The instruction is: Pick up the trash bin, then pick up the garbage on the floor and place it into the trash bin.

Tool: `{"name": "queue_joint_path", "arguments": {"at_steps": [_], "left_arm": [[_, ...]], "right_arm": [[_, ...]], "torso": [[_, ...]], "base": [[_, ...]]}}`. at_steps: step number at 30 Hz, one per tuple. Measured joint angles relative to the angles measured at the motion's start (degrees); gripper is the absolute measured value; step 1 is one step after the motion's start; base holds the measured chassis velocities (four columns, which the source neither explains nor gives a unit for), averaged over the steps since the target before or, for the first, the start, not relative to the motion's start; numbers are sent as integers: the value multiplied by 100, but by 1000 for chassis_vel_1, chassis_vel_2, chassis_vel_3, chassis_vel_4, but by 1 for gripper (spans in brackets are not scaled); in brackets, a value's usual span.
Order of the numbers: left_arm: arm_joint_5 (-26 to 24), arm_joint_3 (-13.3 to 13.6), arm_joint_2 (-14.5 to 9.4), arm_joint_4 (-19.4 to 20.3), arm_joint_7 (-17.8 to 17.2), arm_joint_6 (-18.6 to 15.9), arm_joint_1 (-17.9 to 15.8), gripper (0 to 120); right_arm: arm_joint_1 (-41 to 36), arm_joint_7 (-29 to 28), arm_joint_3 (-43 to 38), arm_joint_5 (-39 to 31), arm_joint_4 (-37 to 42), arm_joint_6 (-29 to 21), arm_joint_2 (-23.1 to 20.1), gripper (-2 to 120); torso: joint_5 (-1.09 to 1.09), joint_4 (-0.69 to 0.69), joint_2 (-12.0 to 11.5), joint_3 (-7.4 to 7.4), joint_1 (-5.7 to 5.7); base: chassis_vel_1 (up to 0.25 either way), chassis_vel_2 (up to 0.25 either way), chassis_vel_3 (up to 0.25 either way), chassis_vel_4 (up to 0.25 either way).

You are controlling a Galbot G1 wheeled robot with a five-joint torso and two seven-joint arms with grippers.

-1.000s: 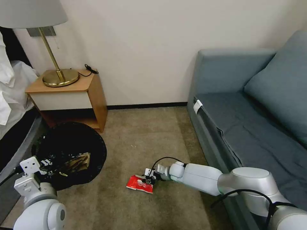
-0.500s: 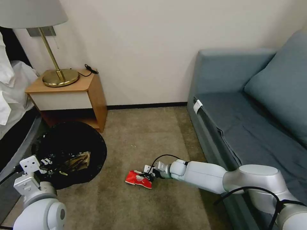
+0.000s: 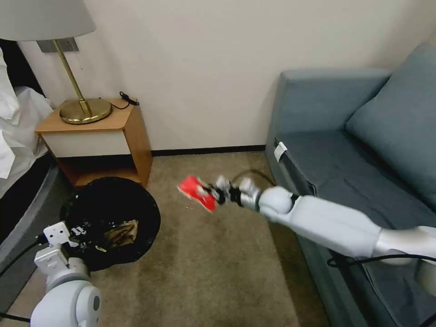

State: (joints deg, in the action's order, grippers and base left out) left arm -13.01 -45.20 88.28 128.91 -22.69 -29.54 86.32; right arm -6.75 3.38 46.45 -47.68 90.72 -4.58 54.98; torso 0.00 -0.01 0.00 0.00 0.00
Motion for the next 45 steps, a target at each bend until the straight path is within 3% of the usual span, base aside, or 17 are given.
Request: {"name": "queue_joint_path", "arguments": {"at_steps": [4, 7, 9, 11, 15, 20, 29, 31, 40, 41, 45], "left_arm": [[30, 96, 24, -10, -3, -16, -1, 2], [60, 216, 81, -58, -22, -20, -23, 2], [62, 226, 87, -61, -22, -20, -26, 2], [80, 303, 133, -69, -16, -20, -45, 2], [91, 342, 160, -36, -22, -25, -42, 2], [92, 339, 179, 52, -22, -35, -27, 2], [85, 362, 195, 175, -24, -47, 4, 2], [83, 361, 194, 177, -24, -48, 6, 2], [-100, 378, 183, 150, -68, -103, 5, 2], [-100, 378, 183, 150, -68, -103, 5, 2], [-460, 429, 190, 104, -226, -213, 14, 2]], "right_arm": [[17, -475, -68, -345, 561, -216, 190, 0], [27, -1019, 59, -800, 1064, -470, 642, 0], [26, -1056, 83, -823, 1088, -484, 688, 0], [-17, -1411, 377, -931, 1157, -565, 1204, 0], [-63, -1685, 754, -820, 886, -569, 1676, 0], [-83, -1813, 1031, -612, 593, -554, 1854, 0], [-103, -1900, 1161, -366, 399, -529, 1773, 0], [-103, -1912, 1161, -353, 399, -537, 1765, 3], [-26, -1936, 1124, -260, 523, -577, 1626, 43], [-26, -1936, 1124, -260, 523, -577, 1626, 43], [-23, -1968, 957, -266, 690, -578, 1561, 60]], "torso": [[0, 0, -1, 0, 0], [-1, 1, 0, 0, 0], [-1, 1, 0, 0, 0], [-1, 2, 1, 0, 0], [-1, 3, 0, 0, 0], [-1, 1, 0, 0, 0], [0, 0, 0, 0, 0], [0, 1, 0, 0, 0], [0, 1, 0, 1, 0], [0, 1, 0, 1, 0], [1, 1, 0, 0, 0]], "base": [[0, 0, 0, 0], [0, 0, 0, 0], [0, 0, 0, 0], [0, 0, 0, 0], [0, 0, 0, 0], [0, 0, 0, 0], [0, 0, 0, 0], [0, 0, 0, 0], [0, 0, 0, 0], [0, 0, 0, 0], [0, 0, 0, 0]]}}
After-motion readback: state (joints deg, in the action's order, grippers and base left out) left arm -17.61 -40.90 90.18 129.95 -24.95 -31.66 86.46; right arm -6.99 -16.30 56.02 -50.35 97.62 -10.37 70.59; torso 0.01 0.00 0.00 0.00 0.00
